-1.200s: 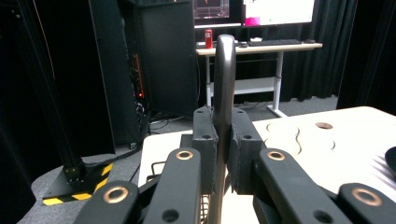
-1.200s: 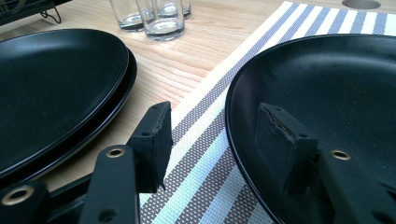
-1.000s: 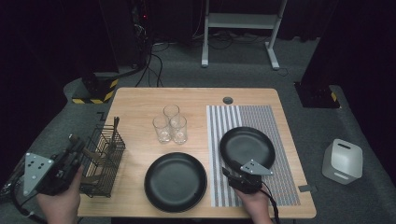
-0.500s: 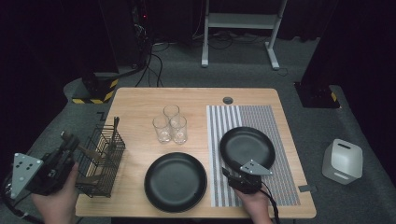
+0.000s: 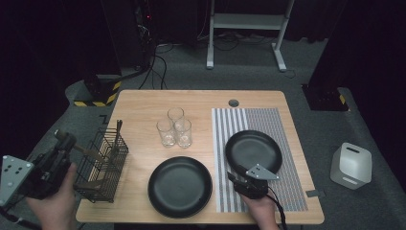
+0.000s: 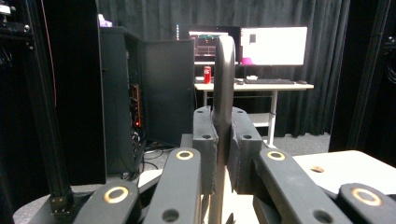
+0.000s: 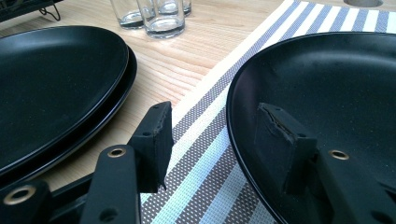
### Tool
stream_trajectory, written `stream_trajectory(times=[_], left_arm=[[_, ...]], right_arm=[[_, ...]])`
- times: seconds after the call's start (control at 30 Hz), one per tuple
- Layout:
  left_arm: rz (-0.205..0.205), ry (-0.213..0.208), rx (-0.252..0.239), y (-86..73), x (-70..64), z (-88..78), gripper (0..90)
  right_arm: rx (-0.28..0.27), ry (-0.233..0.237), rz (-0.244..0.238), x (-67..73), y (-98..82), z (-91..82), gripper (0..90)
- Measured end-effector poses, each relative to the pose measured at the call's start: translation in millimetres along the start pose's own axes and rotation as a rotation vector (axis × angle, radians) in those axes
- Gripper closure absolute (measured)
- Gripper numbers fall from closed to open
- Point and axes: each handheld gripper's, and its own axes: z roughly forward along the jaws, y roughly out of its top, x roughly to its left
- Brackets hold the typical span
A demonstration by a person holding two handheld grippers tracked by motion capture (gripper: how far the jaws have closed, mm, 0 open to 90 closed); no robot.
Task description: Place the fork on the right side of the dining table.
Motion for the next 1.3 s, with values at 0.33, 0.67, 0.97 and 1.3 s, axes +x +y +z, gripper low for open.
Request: stream_trajectory(times=[0.33, 0.67, 0.97, 1.3], left_arm=[[0.005, -0.012, -0.018, 8.2, -4.0, 4.3, 83.2], [0.003, -0.026, -0.028, 10.8, -9.1, 9.0, 83.2], [0.000, -0.045, -0.032, 9.5, -15.6, 14.3, 83.2], [-0.006, -0.074, -0.029, 7.6, -24.3, 21.2, 83.2]], right_arm=[[0.001, 0.001, -0.004, 0.1, -0.1, 0.3, 46.8], [0.002, 0.000, -0.004, 0.1, -0.2, 0.5, 46.8], [0.000, 0.001, -0.006, 0.3, -0.2, 0.6, 47.1], [0.001, 0.001, -0.005, 0.3, -0.2, 0.5, 47.8]])
